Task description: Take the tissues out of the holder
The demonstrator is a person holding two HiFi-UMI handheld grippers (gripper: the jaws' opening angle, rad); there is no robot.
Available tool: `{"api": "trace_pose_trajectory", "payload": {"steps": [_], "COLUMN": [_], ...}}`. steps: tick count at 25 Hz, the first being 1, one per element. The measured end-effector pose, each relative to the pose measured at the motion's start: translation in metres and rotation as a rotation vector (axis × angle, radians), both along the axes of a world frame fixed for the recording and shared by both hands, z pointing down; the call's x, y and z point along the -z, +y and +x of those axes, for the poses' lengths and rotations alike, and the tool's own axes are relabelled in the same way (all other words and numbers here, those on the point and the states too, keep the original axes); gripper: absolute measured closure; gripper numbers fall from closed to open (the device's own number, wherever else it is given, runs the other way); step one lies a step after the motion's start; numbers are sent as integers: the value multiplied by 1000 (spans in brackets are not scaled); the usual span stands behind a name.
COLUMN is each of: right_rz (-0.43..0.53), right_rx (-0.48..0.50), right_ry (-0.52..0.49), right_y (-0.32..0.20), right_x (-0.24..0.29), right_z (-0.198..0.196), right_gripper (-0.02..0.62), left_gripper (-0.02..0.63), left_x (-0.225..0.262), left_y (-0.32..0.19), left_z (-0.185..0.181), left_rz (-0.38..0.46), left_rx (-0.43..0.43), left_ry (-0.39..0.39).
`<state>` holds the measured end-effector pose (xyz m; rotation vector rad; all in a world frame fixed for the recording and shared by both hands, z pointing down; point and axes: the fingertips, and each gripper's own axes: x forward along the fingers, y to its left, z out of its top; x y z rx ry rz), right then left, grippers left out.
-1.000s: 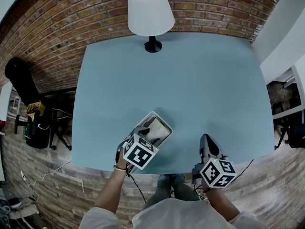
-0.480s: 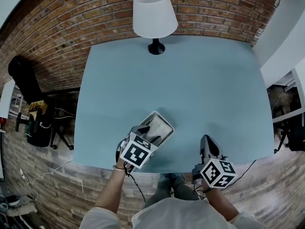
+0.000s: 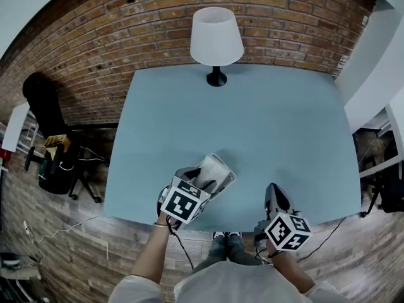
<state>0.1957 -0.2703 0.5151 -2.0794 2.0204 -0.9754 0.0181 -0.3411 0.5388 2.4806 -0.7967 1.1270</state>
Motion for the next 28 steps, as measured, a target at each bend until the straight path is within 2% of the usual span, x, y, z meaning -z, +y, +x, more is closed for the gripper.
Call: {"api": "trace_pose_trajectory", "payload": {"steps": [5,12,19,28], "right_rz": [28,55,56,47], "right_rx": [28,87,135,182], "right_ry": [10,24,30,32], "right_y": [-2,-8,-14,-17], "right_x": [13,25,28,25], "right_z": [-12,-32,-53,-76], "right_gripper": [591,591,591,591], "left_gripper": [368,368,368,368], "left_x": [19,26,22,5], "left_y": [1,12,21,31], "left_z": [-12,-41,-78,-112], "left_rz": [39,48,31,6], "left_rx": [60,140,235,324], "left_ry": [28,42,52,24]}}
